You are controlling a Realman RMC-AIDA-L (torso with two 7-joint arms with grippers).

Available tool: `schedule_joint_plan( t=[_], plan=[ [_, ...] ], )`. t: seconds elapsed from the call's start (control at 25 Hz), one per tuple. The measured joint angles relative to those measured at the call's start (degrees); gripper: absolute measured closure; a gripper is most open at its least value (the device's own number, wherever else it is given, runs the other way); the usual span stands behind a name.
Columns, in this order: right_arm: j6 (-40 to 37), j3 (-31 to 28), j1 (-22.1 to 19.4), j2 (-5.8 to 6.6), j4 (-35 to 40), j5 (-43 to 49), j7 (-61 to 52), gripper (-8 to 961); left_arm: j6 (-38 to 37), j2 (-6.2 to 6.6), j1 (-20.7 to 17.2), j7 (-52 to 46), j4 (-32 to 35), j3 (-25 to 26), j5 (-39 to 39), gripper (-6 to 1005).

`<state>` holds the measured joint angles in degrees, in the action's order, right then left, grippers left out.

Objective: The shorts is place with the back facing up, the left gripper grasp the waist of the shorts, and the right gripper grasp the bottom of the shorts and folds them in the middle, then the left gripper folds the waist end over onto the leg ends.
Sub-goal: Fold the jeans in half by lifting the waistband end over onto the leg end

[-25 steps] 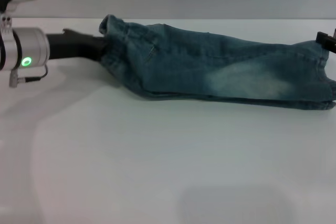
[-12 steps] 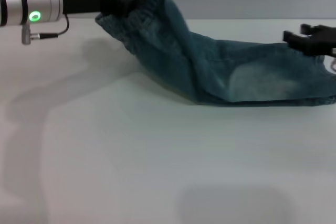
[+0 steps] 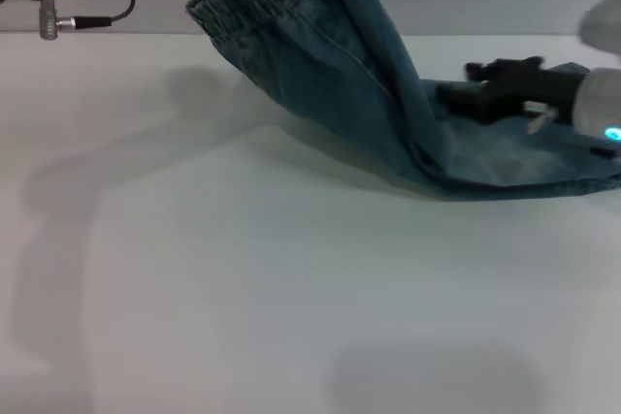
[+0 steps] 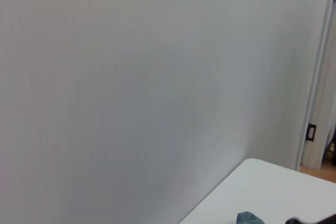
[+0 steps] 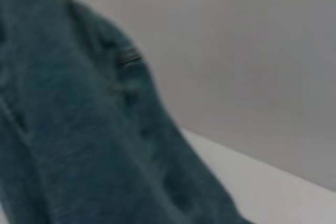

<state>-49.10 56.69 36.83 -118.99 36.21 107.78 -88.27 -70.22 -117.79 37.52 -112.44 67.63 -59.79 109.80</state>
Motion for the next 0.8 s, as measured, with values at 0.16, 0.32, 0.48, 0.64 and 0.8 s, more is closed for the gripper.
schedule_joint_plan(
  t=[0.16,0.32,0.48,0.64,0.8],
  plan=[
    [-0.2,2.1,2.4,-0.01,-2.3,-0.1,-0.1,438,-0.3,-0.02,0.0,0.0,1.0,-0.3,-0.1,966],
    [-0.6,6.8,4.2,-0.09,-4.0,-2.9,-0.1,438,-0.3,-0.03,0.1,-0.1,1.0,-0.4,-0.2,966],
    [-0.6,12.6,4.9,-0.09,-4.3,-7.1,-0.2,438,-0.2,-0.06,0.3,-0.1,1.0,-0.7,-0.2,966],
    [-0.7,17.8,5.3,-0.10,-4.1,-11.3,-0.2,438,0.0,-0.07,0.5,0.4,0.8,-1.2,-0.2,966],
    [-0.9,21.6,6.1,-0.10,-3.8,-13.9,-1.1,438,0.0,-0.07,0.6,0.5,0.6,-1.3,-0.2,967]
  ],
)
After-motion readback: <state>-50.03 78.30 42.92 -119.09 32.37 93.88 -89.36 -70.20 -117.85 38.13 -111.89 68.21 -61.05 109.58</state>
